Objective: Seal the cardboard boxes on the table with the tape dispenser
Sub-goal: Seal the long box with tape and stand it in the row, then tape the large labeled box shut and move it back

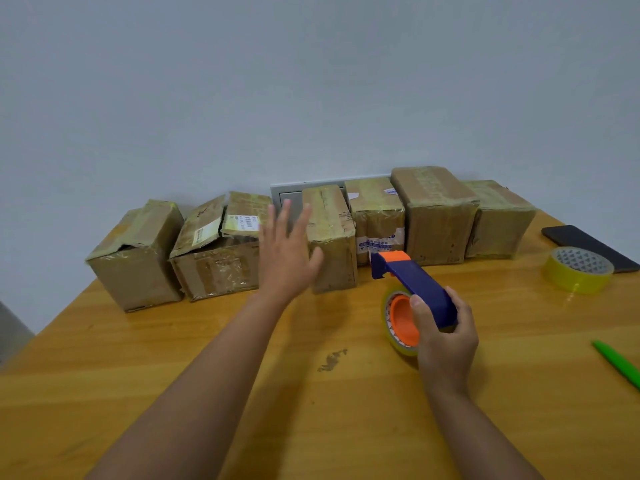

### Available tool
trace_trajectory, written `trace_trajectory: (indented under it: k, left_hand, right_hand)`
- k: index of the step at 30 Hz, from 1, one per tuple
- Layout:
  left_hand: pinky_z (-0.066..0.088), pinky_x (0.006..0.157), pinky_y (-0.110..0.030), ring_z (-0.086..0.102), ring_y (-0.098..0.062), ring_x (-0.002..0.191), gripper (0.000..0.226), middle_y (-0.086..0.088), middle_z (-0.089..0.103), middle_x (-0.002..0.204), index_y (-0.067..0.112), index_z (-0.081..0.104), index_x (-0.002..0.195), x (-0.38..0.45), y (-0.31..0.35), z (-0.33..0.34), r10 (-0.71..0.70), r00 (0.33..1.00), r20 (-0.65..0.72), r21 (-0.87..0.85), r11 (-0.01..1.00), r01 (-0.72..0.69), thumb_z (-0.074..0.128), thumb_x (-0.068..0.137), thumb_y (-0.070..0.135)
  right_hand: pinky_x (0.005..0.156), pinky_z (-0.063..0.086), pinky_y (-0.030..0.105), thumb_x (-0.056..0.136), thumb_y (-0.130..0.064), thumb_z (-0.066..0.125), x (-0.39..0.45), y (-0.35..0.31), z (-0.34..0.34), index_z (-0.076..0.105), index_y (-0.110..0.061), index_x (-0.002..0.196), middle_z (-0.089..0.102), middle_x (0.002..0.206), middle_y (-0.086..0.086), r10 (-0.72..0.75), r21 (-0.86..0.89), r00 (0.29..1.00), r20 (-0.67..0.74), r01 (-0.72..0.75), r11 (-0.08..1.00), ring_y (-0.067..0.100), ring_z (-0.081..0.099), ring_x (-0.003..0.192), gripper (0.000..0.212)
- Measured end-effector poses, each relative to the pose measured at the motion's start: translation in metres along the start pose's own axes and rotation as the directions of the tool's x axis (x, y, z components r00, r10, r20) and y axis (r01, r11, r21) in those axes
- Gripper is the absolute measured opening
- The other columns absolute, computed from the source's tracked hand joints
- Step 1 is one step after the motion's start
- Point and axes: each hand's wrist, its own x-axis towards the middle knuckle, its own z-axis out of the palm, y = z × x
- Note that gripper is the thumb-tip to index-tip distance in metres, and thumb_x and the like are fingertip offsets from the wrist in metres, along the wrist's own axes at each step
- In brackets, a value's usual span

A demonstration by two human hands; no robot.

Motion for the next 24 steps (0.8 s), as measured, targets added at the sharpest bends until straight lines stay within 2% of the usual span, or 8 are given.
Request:
trace_trajectory:
  k: [3, 6, 9, 11, 15, 16, 20, 24]
  left_hand:
    - [-0.003, 0.120, -0.053, -0.011, -0.030, 0.150, 0.075, -0.007, 0.003, 0.164, 0.032, 0.019, 0.155, 0.015, -0.043, -0.014, -0.194, 0.980, -0.030, 0.143, 0.970, 0.197, 0.053, 0.092, 0.054]
    - [-0.011, 0.113, -0.061, -0.017, -0.037, 0.147, 0.097, -0.008, -0.007, 0.164, 0.037, 0.011, 0.154, 0.030, -0.079, -0.020, -0.329, 0.937, 0.114, 0.266, 0.919, 0.291, 0.049, 0.078, 0.081]
    - [-0.008, 0.112, -0.065, -0.011, -0.042, 0.147, 0.104, -0.007, -0.009, 0.164, 0.040, 0.011, 0.154, 0.034, -0.094, -0.016, -0.413, 0.864, 0.287, 0.318, 0.892, 0.321, 0.050, 0.070, 0.088]
    - [-0.002, 0.114, -0.064, 0.000, -0.043, 0.147, 0.097, -0.010, 0.000, 0.164, 0.039, 0.016, 0.152, 0.031, -0.097, -0.009, -0.411, 0.854, 0.320, 0.367, 0.884, 0.288, 0.053, 0.074, 0.083]
    - [0.014, 0.116, -0.059, 0.018, -0.042, 0.143, 0.074, -0.012, 0.020, 0.160, 0.038, 0.022, 0.150, 0.024, -0.101, -0.007, -0.344, 0.906, 0.246, 0.443, 0.871, 0.210, 0.055, 0.089, 0.061]
    - [0.018, 0.115, -0.057, 0.022, -0.041, 0.141, 0.071, -0.011, 0.025, 0.158, 0.039, 0.023, 0.150, 0.023, -0.101, -0.010, -0.331, 0.913, 0.239, 0.448, 0.872, 0.199, 0.055, 0.090, 0.059]
    - [0.027, 0.108, -0.052, 0.031, -0.040, 0.135, 0.064, -0.006, 0.042, 0.148, 0.041, 0.029, 0.148, 0.014, -0.098, -0.024, -0.258, 0.932, 0.253, 0.463, 0.878, 0.118, 0.049, 0.091, 0.063]
    - [0.035, 0.102, -0.046, 0.041, -0.036, 0.127, 0.067, -0.004, 0.051, 0.140, 0.033, 0.041, 0.143, -0.010, -0.079, -0.035, -0.178, 0.956, 0.232, 0.456, 0.888, 0.054, 0.047, 0.087, 0.070]
  right_hand:
    - [0.071, 0.043, 0.012, 0.085, -0.028, 0.073, -0.002, 0.000, 0.002, 0.048, -0.017, 0.140, 0.050, 0.122, -0.008, -0.009, -0.027, 1.000, 0.018, 0.010, 1.000, 0.010, 0.051, 0.111, 0.062]
    - [0.071, 0.043, 0.013, 0.085, -0.029, 0.074, -0.003, 0.001, 0.004, 0.048, -0.017, 0.141, 0.050, 0.122, -0.008, -0.011, -0.049, 0.999, 0.033, 0.013, 0.999, 0.010, 0.051, 0.110, 0.062]
    - [0.069, 0.043, 0.010, 0.085, -0.028, 0.074, -0.002, 0.001, 0.005, 0.049, -0.016, 0.140, 0.051, 0.120, -0.008, -0.003, -0.053, 0.999, 0.041, 0.005, 0.999, 0.005, 0.052, 0.103, 0.062]
    - [0.067, 0.045, 0.008, 0.084, -0.028, 0.074, -0.002, 0.001, 0.005, 0.049, -0.016, 0.139, 0.052, 0.119, -0.009, 0.002, -0.052, 0.999, 0.049, 0.001, 0.999, 0.000, 0.054, 0.097, 0.062]
    - [0.063, 0.045, 0.002, 0.084, -0.027, 0.075, -0.001, 0.004, 0.006, 0.050, -0.017, 0.137, 0.051, 0.106, -0.023, 0.002, -0.052, 0.998, 0.062, 0.002, 0.999, -0.020, 0.052, 0.092, 0.060]
    - [0.063, 0.044, 0.002, 0.084, -0.027, 0.075, -0.001, 0.005, 0.007, 0.049, -0.017, 0.137, 0.052, 0.107, -0.021, 0.003, -0.052, 0.998, 0.068, 0.001, 0.999, -0.019, 0.052, 0.092, 0.060]
    - [0.060, 0.045, 0.003, 0.084, -0.029, 0.075, -0.001, 0.004, 0.008, 0.050, -0.016, 0.138, 0.052, 0.121, -0.006, 0.005, -0.060, 0.997, 0.081, 0.000, 0.998, 0.006, 0.054, 0.101, 0.061]
    - [0.066, 0.045, 0.012, 0.083, -0.033, 0.075, 0.000, 0.006, 0.006, 0.051, -0.018, 0.137, 0.054, 0.123, -0.005, 0.032, -0.030, 0.996, 0.080, -0.029, 0.999, 0.013, 0.054, 0.108, 0.060]
